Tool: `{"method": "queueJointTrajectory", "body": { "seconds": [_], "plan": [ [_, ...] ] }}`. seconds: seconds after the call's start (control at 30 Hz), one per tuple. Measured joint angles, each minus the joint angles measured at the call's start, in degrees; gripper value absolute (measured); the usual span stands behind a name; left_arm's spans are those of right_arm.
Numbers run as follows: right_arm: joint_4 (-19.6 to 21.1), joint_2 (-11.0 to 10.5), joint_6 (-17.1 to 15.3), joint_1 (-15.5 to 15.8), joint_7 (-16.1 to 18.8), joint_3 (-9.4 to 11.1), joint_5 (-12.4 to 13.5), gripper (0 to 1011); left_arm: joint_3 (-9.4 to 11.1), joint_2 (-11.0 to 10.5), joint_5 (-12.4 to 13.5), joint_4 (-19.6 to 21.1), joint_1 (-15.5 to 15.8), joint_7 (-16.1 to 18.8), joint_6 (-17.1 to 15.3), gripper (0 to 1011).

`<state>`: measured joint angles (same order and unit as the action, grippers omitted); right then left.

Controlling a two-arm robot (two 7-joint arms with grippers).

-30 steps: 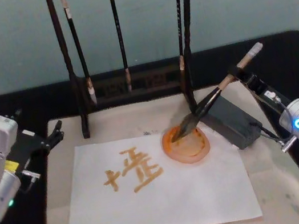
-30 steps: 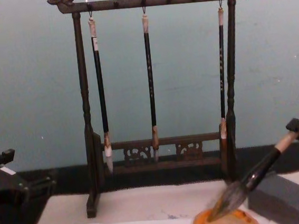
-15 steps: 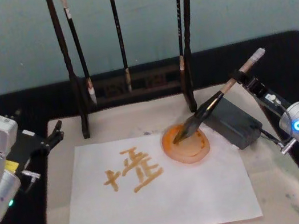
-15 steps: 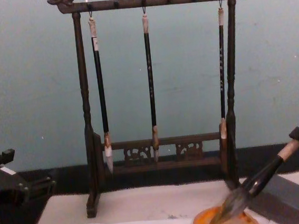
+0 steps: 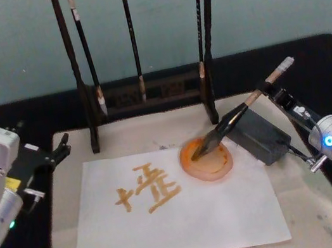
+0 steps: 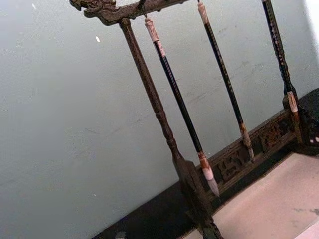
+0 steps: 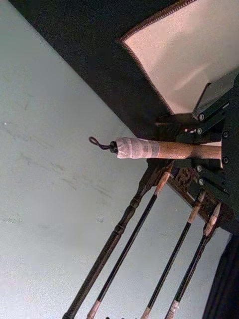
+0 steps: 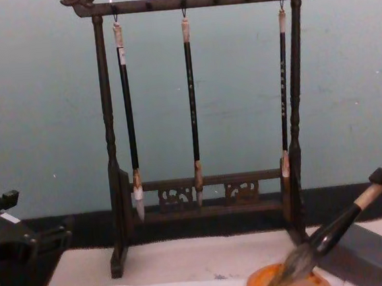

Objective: Pick up the brush from the inkstone, write on the paper, then place the brush back to its original position.

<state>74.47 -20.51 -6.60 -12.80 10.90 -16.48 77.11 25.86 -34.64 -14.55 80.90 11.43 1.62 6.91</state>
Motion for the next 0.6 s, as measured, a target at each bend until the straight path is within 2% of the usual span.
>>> {"method": "queueJointTrajectory", "body": {
  "seconds": [0.33, 0.6],
  "plan": [
    [-0.29, -0.71, 0.71, -0.34, -0.51, -1.32, 0.74, 172, 0.0, 0.0, 0.0, 0.0, 0.0, 0.0, 0.0, 1010],
    [-0.29, -0.62, 0.66, -0.34, -0.46, -1.21, 0.73, 172, 0.0, 0.0, 0.0, 0.0, 0.0, 0.0, 0.0, 1010]
  ]
}}
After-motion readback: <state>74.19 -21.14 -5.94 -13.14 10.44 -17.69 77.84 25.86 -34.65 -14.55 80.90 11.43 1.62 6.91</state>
